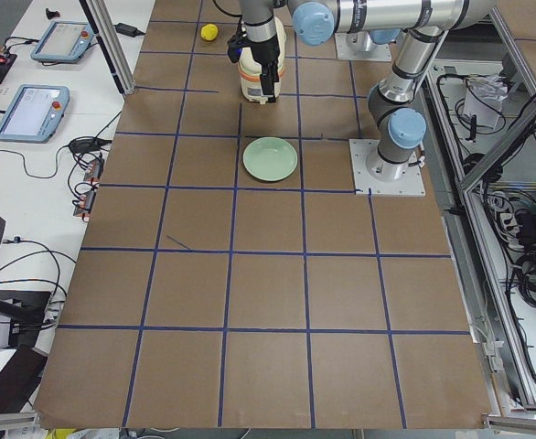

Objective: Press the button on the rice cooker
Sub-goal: 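Lift the right gripper away as the cooker lid pops open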

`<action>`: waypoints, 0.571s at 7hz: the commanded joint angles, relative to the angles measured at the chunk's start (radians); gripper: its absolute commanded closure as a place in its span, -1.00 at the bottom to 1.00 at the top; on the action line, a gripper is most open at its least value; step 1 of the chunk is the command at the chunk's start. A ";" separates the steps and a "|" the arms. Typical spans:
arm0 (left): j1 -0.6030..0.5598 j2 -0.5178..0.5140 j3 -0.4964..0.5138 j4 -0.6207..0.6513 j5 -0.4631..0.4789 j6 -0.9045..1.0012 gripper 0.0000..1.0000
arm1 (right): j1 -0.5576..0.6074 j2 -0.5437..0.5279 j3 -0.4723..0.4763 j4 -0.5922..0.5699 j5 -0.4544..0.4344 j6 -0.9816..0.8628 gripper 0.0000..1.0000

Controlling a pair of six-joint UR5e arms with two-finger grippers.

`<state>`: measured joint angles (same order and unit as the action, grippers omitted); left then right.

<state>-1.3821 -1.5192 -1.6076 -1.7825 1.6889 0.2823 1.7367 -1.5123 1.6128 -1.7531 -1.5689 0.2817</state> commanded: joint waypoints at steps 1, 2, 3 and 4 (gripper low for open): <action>0.000 -0.001 0.000 0.000 0.000 0.000 -1.00 | -0.093 -0.040 0.004 0.049 0.000 -0.057 -0.99; 0.000 0.001 0.000 0.000 0.000 0.000 -1.00 | -0.106 -0.063 0.007 0.070 0.000 -0.058 -0.99; 0.000 -0.001 0.000 0.000 0.000 0.000 -1.00 | -0.103 -0.078 0.007 0.070 -0.002 -0.052 -0.99; 0.000 -0.001 0.000 0.000 0.000 0.000 -1.00 | -0.100 -0.081 0.007 0.073 0.003 -0.047 -0.99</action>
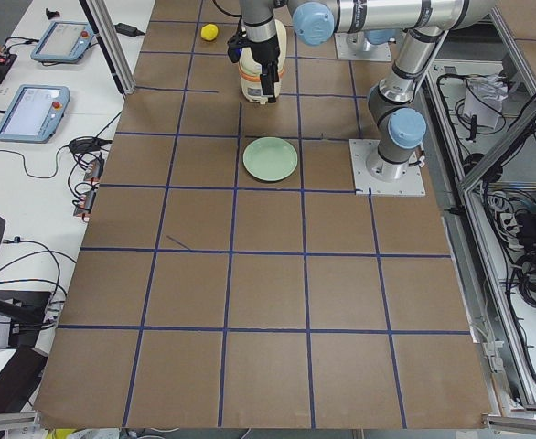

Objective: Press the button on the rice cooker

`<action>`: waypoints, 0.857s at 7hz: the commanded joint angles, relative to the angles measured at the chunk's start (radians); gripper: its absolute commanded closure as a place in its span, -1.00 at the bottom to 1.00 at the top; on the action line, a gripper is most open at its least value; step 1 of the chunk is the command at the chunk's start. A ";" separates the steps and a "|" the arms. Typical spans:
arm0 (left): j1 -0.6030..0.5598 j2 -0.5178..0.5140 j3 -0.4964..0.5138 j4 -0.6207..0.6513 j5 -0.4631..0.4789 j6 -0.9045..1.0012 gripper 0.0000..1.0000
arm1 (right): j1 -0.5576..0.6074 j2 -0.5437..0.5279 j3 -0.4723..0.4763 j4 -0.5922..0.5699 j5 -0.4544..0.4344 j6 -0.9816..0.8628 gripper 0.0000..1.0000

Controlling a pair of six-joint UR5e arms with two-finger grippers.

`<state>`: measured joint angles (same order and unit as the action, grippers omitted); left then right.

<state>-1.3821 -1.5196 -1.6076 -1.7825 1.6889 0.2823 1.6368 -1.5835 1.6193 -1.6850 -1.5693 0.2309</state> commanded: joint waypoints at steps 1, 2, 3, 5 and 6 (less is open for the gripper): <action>0.000 0.001 0.000 0.000 0.000 0.000 -1.00 | 0.005 -0.013 0.001 0.004 0.009 0.005 -0.99; 0.000 -0.001 0.000 0.000 0.000 0.000 -1.00 | 0.005 -0.013 0.001 0.007 0.011 0.004 -0.99; 0.000 0.001 0.000 0.000 0.000 0.000 -1.00 | 0.005 -0.013 0.001 0.008 0.009 0.004 -0.99; 0.000 -0.001 0.000 0.000 0.000 0.000 -1.00 | 0.005 -0.013 0.004 0.011 0.011 0.004 -0.99; 0.000 -0.001 0.000 0.000 0.000 0.000 -1.00 | 0.005 -0.013 0.004 0.013 0.009 -0.004 -0.99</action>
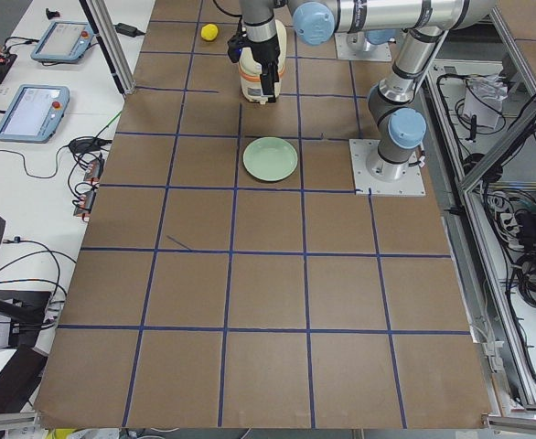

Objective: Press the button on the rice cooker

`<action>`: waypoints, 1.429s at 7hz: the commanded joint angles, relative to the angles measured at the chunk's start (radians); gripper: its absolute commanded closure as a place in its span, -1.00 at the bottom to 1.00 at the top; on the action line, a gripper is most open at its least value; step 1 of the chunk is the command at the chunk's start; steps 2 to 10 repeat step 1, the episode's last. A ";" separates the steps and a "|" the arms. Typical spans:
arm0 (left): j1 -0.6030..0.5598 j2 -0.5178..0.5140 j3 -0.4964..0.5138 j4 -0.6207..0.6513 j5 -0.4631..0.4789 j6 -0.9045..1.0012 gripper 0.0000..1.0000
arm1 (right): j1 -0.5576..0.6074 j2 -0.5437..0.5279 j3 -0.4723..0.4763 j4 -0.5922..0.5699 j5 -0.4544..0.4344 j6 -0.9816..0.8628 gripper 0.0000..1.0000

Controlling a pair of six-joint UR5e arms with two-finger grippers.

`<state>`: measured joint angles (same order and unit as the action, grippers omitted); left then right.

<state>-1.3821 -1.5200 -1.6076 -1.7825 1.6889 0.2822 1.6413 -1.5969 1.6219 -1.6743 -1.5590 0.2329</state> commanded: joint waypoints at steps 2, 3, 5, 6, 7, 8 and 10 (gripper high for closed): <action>0.000 0.000 0.000 0.000 0.000 0.000 -1.00 | 0.000 0.001 0.001 0.002 -0.001 -0.003 -0.99; 0.000 0.000 0.000 0.000 0.000 0.000 -1.00 | 0.000 0.001 0.001 0.002 -0.001 -0.003 -0.99; 0.000 0.000 0.000 0.000 0.000 0.000 -1.00 | 0.000 0.001 0.001 0.002 -0.001 -0.003 -0.99; 0.000 0.000 0.000 0.000 0.000 0.000 -1.00 | 0.000 0.001 0.001 0.002 -0.001 -0.003 -0.99; 0.000 0.000 0.000 0.000 0.000 0.000 -1.00 | 0.000 0.001 0.001 0.002 -0.001 -0.003 -0.99; 0.000 0.000 0.000 0.000 0.000 0.000 -1.00 | 0.000 0.001 0.001 0.002 -0.001 -0.003 -0.99; 0.000 0.000 0.000 0.000 0.000 0.000 -1.00 | 0.000 0.001 0.001 0.002 -0.001 -0.003 -0.99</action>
